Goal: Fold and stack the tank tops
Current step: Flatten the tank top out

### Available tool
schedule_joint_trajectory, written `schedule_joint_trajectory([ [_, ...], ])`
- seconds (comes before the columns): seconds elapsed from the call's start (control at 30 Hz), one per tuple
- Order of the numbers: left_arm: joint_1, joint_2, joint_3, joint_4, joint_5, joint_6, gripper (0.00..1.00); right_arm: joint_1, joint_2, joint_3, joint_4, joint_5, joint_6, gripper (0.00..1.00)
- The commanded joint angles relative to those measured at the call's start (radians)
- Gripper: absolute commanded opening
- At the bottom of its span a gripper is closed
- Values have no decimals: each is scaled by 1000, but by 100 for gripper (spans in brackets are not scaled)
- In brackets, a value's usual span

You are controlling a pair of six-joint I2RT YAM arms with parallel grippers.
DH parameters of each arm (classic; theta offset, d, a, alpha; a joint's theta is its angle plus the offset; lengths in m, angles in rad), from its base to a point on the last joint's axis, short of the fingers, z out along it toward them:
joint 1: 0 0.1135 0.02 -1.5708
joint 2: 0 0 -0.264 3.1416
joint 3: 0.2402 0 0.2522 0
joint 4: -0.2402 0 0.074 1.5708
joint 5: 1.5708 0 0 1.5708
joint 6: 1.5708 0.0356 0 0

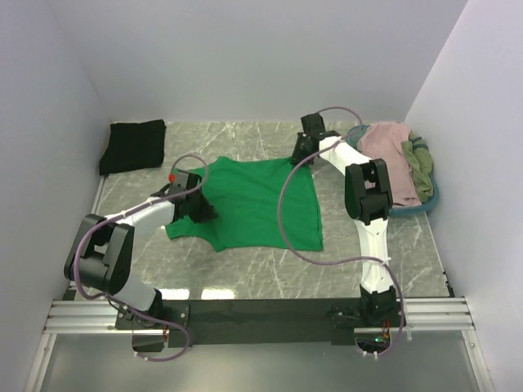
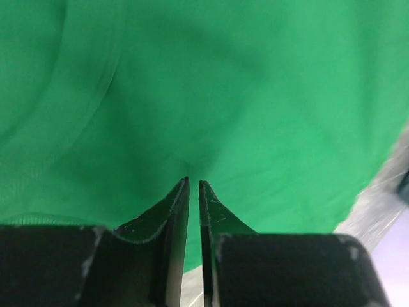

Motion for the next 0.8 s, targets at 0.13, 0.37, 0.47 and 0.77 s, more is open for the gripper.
schedule_joint_trajectory([
  [0.13,-7,5,-92,12,13,-110,18,-93,-6,-11,-3,-9,79,31],
  [0.37,-7,-6,-137,11,13,-137,23,-104,17,6,-13,-5,74,32],
  [0.47,-7,-20,-135,-8,11,-122,34,-104,29,18,-8,-3,77,32],
  [0.77,-6,-106,0,2,56,50,62,-104,-144,-72,56,133,23,42],
])
